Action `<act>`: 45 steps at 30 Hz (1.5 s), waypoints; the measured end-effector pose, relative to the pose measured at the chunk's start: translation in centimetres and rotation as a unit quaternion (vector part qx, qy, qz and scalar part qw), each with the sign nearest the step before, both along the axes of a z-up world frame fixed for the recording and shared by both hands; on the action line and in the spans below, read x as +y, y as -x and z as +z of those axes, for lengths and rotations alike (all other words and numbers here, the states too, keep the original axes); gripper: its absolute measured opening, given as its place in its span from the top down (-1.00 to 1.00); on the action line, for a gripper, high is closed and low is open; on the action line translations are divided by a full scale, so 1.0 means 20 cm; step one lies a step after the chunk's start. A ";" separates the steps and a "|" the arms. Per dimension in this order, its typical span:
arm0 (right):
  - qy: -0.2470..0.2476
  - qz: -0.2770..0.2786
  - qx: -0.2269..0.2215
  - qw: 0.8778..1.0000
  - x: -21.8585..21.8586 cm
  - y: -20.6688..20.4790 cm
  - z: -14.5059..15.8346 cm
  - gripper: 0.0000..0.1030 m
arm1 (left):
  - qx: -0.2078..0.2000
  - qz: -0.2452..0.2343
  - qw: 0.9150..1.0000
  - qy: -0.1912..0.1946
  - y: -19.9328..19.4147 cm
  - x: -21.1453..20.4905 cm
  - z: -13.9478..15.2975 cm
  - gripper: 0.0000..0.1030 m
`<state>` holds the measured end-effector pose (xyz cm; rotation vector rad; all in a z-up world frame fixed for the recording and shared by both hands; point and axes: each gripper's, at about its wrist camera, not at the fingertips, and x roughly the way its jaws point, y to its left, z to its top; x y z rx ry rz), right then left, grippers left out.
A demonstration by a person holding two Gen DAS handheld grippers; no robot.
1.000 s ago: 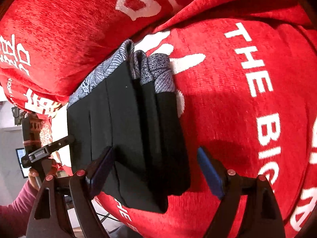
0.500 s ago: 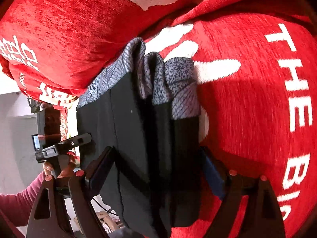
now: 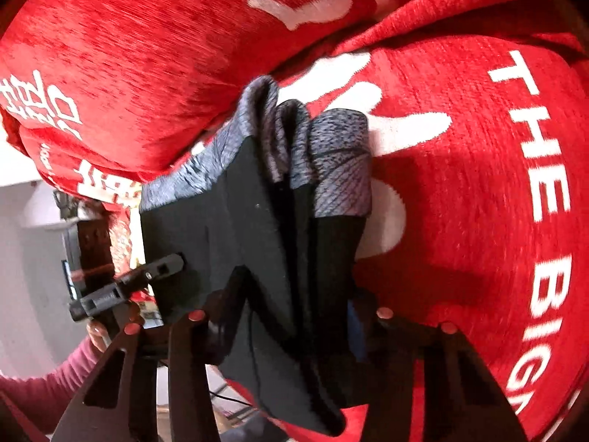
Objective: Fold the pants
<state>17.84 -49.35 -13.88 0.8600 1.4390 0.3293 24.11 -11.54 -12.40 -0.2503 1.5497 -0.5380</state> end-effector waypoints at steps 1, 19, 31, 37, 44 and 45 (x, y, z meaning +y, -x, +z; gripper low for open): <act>-0.015 -0.008 0.001 1.000 0.01 0.01 0.02 0.06 | -0.002 -0.006 1.000 0.001 0.02 0.01 0.04 -0.32; -0.033 0.016 0.018 0.999 0.55 0.30 0.04 0.06 | -0.015 0.020 0.998 -0.060 0.35 0.43 0.14 -0.32; 0.072 0.036 0.033 0.996 0.59 0.29 -0.06 -0.21 | -0.040 0.062 0.991 -0.114 0.39 0.56 0.00 -0.67; 0.110 0.039 0.040 0.992 0.58 0.33 0.02 -0.22 | -0.038 0.057 0.988 -0.139 0.42 0.57 0.05 -0.67; 0.168 0.019 0.049 0.984 0.57 0.42 0.15 -0.26 | -0.053 0.049 0.982 -0.175 0.52 0.54 0.20 -0.67; 0.180 0.017 0.049 0.982 0.59 0.44 0.17 -0.32 | -0.060 0.042 0.981 -0.181 0.55 0.51 0.24 -0.67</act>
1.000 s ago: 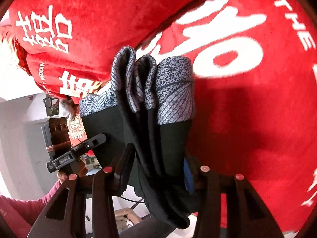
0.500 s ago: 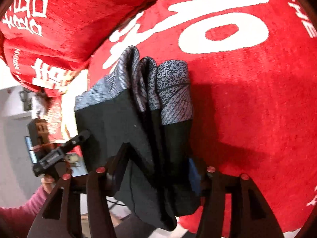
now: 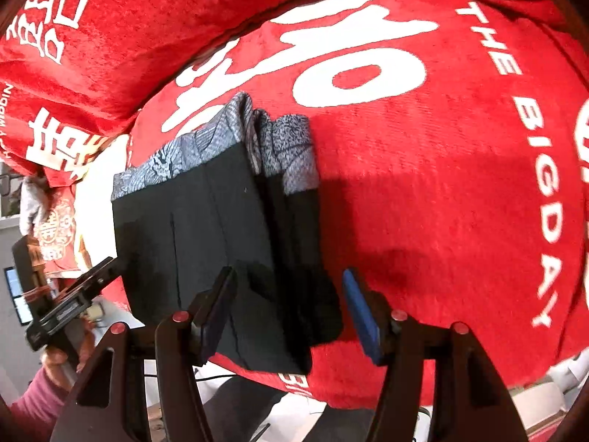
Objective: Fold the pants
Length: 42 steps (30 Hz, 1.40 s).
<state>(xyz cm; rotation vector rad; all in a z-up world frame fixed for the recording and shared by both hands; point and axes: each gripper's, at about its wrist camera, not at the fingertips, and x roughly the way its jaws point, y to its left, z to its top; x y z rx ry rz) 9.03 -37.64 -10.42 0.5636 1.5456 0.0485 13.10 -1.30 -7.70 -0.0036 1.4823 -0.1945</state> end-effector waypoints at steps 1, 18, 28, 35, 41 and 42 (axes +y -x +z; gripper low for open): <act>0.007 0.000 -0.002 1.000 0.01 0.02 0.02 -0.41 | -0.004 -0.006 1.000 -0.003 0.02 -0.02 0.02 -0.67; 0.101 0.003 -0.038 0.994 0.28 0.19 0.36 -1.00 | -0.004 -0.067 0.996 -0.053 0.26 -0.17 0.29 -0.67; 0.112 0.015 -0.020 0.993 0.35 0.20 0.49 -1.00 | -0.005 -0.060 0.997 -0.052 0.27 -0.12 0.42 -1.00; 0.149 0.028 0.000 0.988 0.43 0.22 0.56 -1.00 | 0.001 -0.062 0.995 -0.078 0.29 -0.10 0.45 -1.00; 0.154 0.028 0.011 0.988 0.46 0.21 0.59 -1.00 | -0.009 -0.060 0.994 -0.091 0.29 -0.10 0.51 -1.00; 0.156 0.029 0.011 0.987 0.47 0.20 0.60 -1.00 | -0.010 -0.059 0.994 -0.091 0.29 -0.10 0.51 -1.00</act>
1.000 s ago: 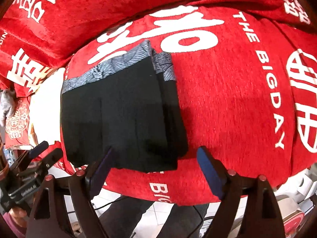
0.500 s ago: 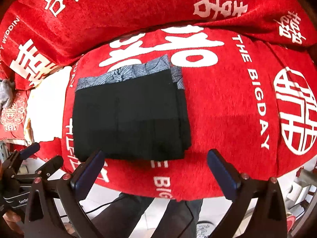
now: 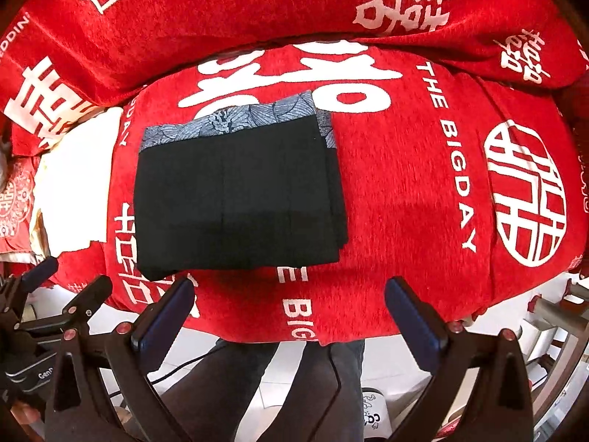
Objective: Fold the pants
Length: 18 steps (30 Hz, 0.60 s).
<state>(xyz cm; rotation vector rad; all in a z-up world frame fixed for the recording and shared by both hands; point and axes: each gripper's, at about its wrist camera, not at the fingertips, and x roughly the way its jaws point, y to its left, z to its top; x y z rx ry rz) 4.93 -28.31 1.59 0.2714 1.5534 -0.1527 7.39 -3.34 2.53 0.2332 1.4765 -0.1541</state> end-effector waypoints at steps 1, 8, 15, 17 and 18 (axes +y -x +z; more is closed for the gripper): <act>0.002 0.003 0.001 1.000 0.01 0.00 0.01 -1.00 | -0.002 0.001 1.000 0.000 0.00 0.00 0.01 -1.00; 0.010 0.019 0.005 1.000 0.06 -0.04 0.02 -1.00 | 0.000 0.009 1.000 0.007 -0.02 0.02 0.00 -1.00; 0.015 0.028 0.008 0.999 0.08 -0.06 0.02 -1.00 | 0.000 0.007 1.000 0.009 -0.02 0.02 0.00 -1.00; 0.017 0.029 0.008 0.999 0.09 -0.06 0.02 -0.99 | 0.001 0.007 1.000 0.009 -0.02 0.02 0.00 -1.00; 0.017 0.030 0.008 0.999 0.09 -0.06 0.02 -0.99 | 0.001 0.007 1.000 0.009 -0.02 0.02 0.00 -1.00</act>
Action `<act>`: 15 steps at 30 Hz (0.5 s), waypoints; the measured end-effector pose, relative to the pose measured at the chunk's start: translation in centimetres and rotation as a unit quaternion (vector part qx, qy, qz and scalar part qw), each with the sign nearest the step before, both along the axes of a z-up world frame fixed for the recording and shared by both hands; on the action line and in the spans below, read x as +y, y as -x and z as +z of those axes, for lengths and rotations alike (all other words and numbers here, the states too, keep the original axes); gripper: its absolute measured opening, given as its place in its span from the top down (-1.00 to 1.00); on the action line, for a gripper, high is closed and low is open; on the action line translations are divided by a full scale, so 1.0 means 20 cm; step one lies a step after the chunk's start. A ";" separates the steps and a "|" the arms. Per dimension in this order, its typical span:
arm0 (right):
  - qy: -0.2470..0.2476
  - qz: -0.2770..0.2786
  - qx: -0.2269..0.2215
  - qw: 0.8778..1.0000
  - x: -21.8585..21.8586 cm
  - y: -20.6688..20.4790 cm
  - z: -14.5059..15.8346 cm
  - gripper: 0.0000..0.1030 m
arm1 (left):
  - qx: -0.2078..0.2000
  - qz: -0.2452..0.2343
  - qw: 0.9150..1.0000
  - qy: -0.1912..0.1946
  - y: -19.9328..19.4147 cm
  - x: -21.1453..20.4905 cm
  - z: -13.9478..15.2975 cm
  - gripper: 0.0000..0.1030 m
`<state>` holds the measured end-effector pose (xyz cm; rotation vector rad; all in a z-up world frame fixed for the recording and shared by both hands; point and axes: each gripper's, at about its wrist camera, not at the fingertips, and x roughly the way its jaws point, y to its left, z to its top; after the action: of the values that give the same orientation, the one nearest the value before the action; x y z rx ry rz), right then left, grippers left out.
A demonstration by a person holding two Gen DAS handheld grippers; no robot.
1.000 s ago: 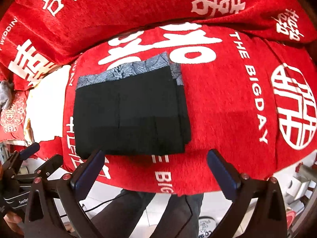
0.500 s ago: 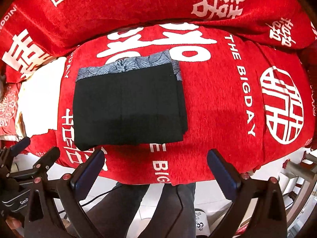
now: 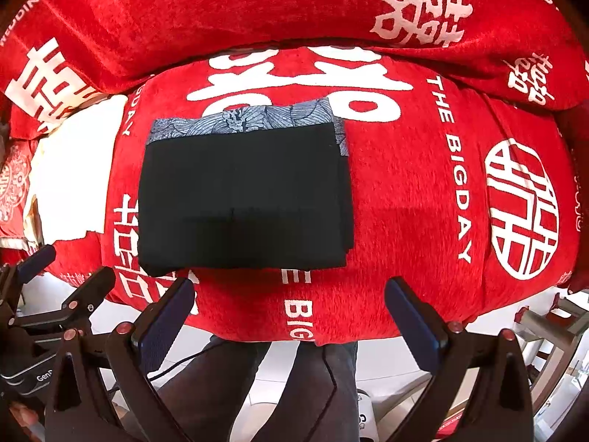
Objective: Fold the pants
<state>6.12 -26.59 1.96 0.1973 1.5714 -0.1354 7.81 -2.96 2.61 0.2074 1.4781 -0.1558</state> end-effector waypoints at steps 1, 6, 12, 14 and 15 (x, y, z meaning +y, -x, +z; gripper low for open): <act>0.000 0.000 0.000 1.000 0.00 0.00 0.00 -0.99 | -0.001 0.000 1.000 0.000 0.00 0.00 0.00 -1.00; 0.001 -0.001 0.000 1.000 0.00 0.00 0.00 -1.00 | 0.000 -0.002 1.000 -0.001 0.00 0.00 0.00 -1.00; 0.004 -0.001 -0.002 1.000 0.00 0.00 0.00 -0.99 | 0.002 0.002 1.000 0.001 0.01 -0.01 -0.01 -1.00; 0.005 -0.001 -0.003 1.000 -0.01 0.00 0.01 -1.00 | 0.003 0.005 1.000 0.002 0.01 0.00 -0.01 -1.00; 0.007 -0.001 -0.004 1.000 -0.01 0.00 0.01 -1.00 | 0.003 0.006 1.000 0.001 0.01 0.00 -0.02 -1.00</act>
<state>6.20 -26.71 2.06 0.1890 1.5615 -0.1463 7.56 -3.03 2.30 0.1962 1.4854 -0.1488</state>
